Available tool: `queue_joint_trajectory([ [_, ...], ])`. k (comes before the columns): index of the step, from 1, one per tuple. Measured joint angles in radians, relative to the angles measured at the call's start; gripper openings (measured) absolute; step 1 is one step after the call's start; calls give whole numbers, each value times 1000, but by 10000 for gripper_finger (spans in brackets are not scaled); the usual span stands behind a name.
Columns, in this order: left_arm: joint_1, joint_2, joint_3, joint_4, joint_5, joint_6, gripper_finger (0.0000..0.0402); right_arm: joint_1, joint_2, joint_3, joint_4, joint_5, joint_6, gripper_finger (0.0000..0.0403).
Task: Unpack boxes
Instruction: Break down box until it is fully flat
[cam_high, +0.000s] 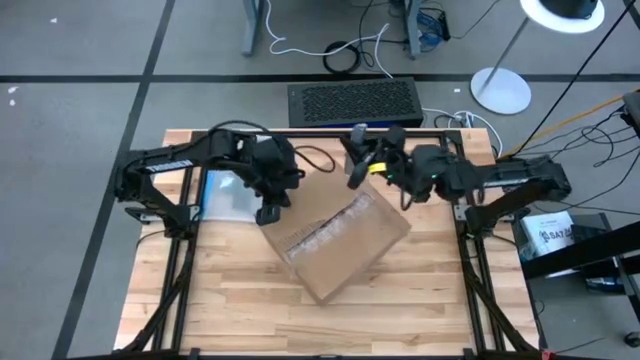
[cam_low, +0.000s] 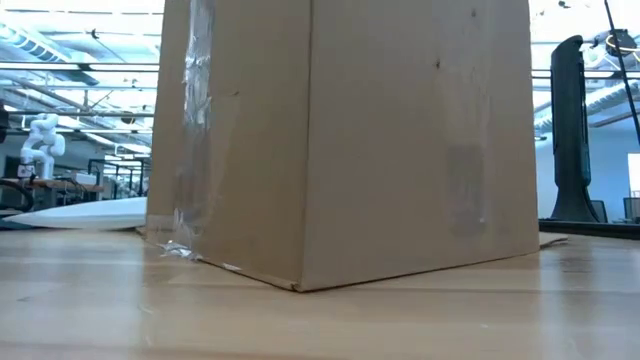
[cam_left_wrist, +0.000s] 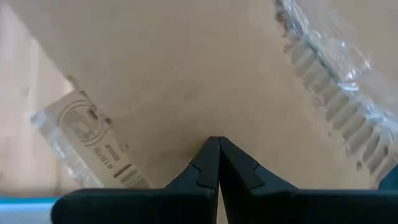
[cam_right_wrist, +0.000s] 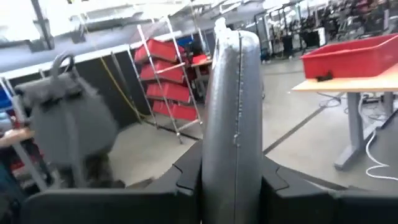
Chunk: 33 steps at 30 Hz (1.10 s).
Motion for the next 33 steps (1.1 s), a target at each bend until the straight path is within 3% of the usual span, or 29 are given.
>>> queue_joint_trajectory([
  [6,-23,3,-49,-22,50,-102,10,24,-139,-179,32,84,64,66],
  [10,-68,6,-50,0,89,-211,10,85,-145,-244,160,127,32,65],
  [13,-96,6,-53,12,88,-291,10,109,-122,-248,242,121,-34,65],
  [20,-122,8,-54,59,81,-407,10,127,-51,-250,238,153,-38,66],
  [33,-122,9,-54,77,70,-449,10,134,11,-248,208,187,10,65],
])
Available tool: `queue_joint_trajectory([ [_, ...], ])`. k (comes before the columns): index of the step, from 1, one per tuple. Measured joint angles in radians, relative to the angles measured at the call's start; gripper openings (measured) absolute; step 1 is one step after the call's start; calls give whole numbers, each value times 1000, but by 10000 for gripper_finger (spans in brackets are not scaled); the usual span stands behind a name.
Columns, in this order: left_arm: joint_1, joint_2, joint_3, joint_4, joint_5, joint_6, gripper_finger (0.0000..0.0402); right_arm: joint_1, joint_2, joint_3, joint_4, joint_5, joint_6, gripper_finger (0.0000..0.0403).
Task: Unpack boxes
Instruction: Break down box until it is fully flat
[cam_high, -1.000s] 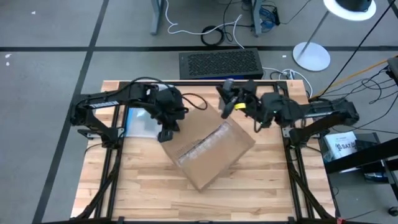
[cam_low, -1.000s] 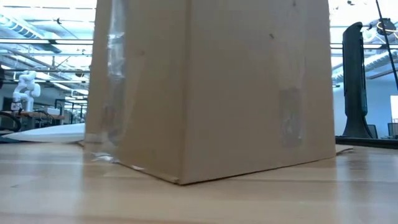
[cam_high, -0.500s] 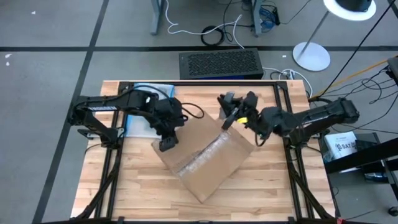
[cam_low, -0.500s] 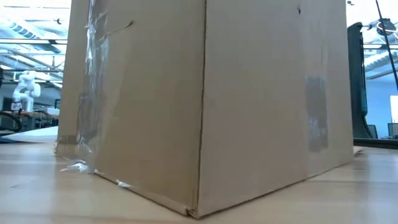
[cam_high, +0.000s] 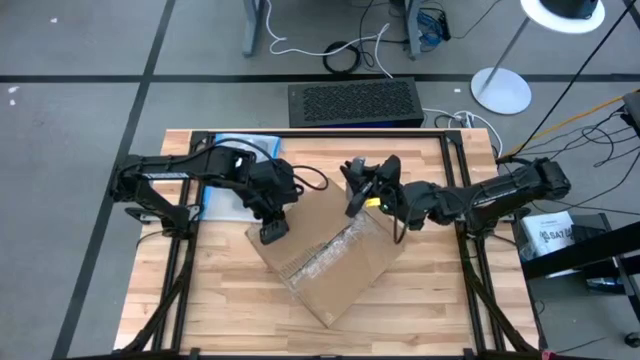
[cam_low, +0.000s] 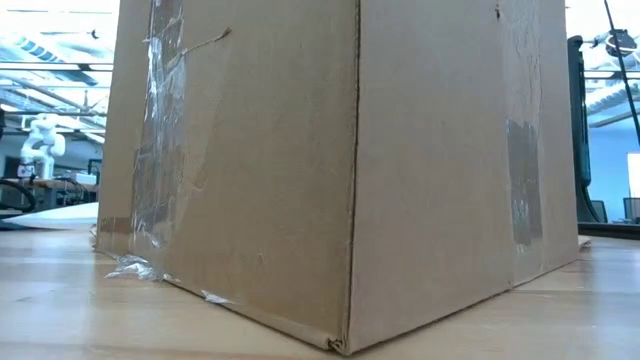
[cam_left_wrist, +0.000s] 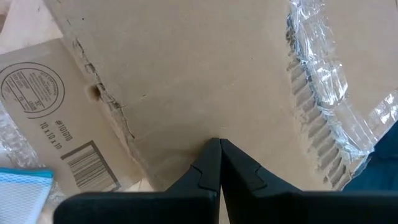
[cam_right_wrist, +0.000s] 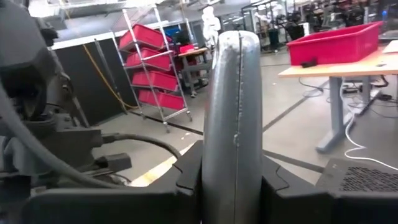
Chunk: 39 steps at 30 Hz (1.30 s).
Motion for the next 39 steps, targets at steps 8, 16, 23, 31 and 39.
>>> queue_joint_trajectory([
  [8,-18,-4,37,-1,-37,-20,10,-13,3,2,-57,-8,48,65],
  [16,12,-56,119,-196,-382,-14,10,-43,13,3,-53,-73,72,65],
  [23,56,-117,-40,-187,-292,-60,10,-81,14,2,-47,-131,77,65],
  [31,-38,-126,-137,-101,-173,-153,10,-143,80,1,36,-271,133,64],
  [39,-148,-180,-137,-95,-86,-274,10,-170,176,8,192,-385,160,63],
])
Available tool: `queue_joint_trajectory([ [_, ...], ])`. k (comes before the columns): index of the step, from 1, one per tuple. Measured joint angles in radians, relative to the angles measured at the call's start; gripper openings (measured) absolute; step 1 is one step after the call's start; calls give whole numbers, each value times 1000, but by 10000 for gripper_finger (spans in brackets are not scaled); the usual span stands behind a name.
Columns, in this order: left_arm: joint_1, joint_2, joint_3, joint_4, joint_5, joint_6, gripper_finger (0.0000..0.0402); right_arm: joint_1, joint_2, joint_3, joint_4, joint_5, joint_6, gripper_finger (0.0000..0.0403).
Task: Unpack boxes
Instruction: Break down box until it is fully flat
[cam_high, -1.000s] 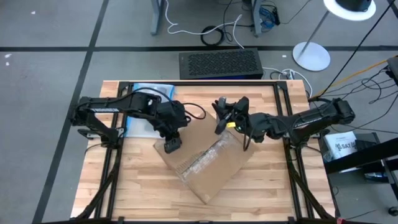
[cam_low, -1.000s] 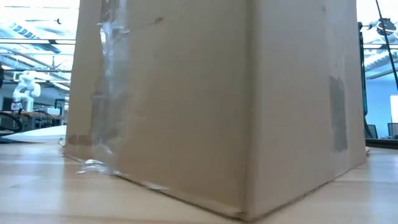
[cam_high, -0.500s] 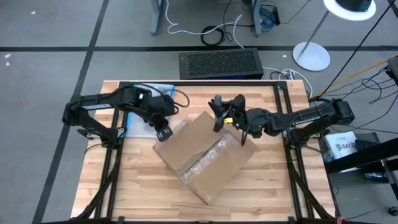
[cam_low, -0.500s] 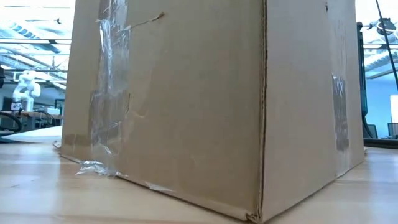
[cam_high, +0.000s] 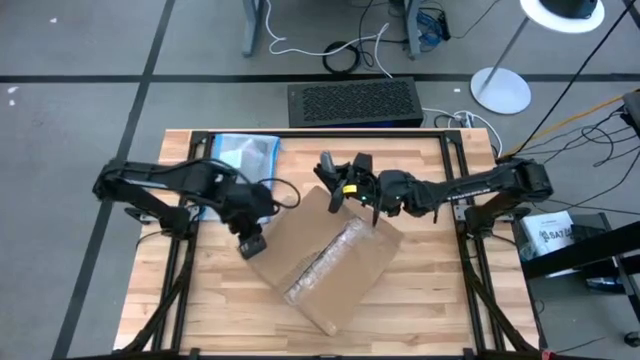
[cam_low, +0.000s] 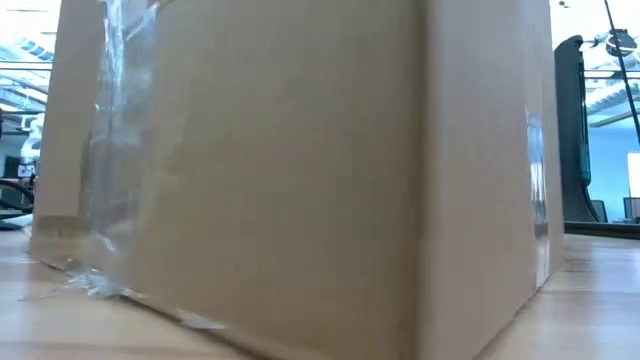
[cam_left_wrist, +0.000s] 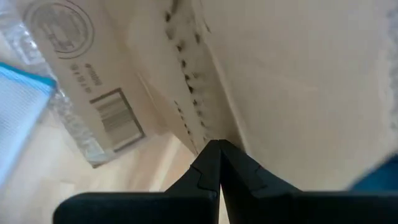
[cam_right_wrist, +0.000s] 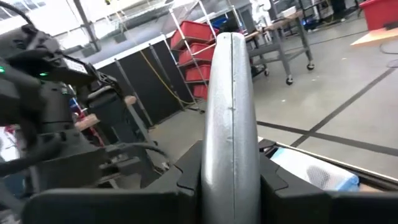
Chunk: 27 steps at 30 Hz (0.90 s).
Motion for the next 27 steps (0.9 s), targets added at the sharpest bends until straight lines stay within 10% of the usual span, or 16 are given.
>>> queue_joint_trajectory([
  [16,-149,-86,5,103,-53,-229,10,-119,137,188,10,-265,-40,63],
  [27,-123,-14,102,148,-264,76,10,-68,121,534,-521,-166,-319,63],
])
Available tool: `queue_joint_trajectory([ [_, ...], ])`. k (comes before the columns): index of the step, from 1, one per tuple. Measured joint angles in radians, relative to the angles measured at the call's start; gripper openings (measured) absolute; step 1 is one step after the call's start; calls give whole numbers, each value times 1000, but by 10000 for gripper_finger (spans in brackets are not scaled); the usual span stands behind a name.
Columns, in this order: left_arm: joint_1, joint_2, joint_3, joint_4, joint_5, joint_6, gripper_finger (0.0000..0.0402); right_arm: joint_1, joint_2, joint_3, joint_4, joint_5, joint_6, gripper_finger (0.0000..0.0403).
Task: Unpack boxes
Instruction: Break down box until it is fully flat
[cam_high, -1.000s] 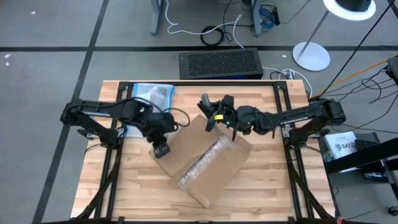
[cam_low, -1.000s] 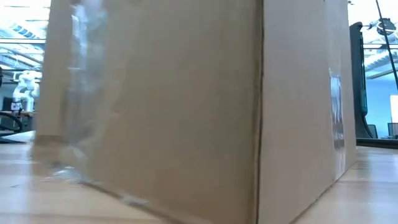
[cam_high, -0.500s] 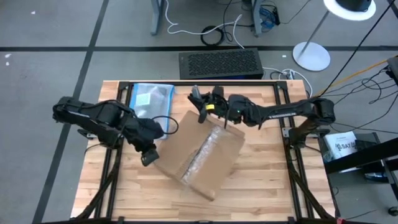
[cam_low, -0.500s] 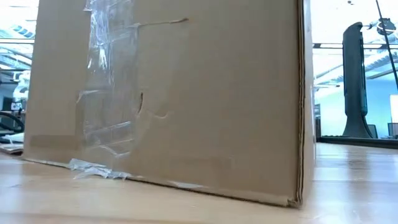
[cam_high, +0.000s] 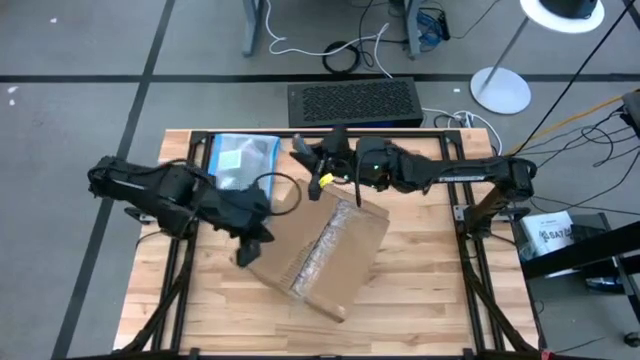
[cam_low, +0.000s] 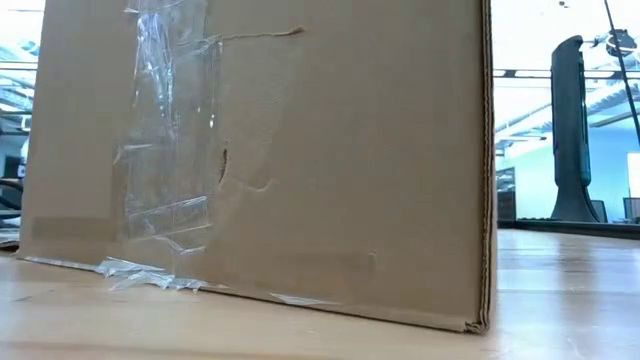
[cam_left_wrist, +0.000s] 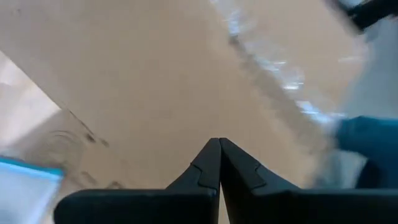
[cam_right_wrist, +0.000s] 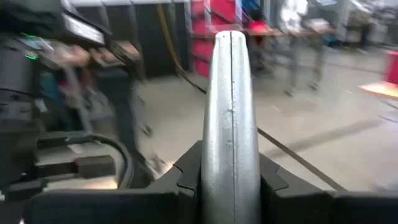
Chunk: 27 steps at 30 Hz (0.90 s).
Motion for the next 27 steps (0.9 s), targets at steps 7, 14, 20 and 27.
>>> queue_joint_trajectory([
  [7,72,91,0,-4,10,163,10,109,-17,127,-481,220,113,63],
  [14,118,88,0,-20,28,202,10,303,-61,163,-907,415,446,63],
  [20,118,87,-2,-35,50,202,10,486,-93,182,-1195,491,767,63],
  [27,101,87,-11,-35,102,160,10,511,-40,176,-1344,528,903,63],
])
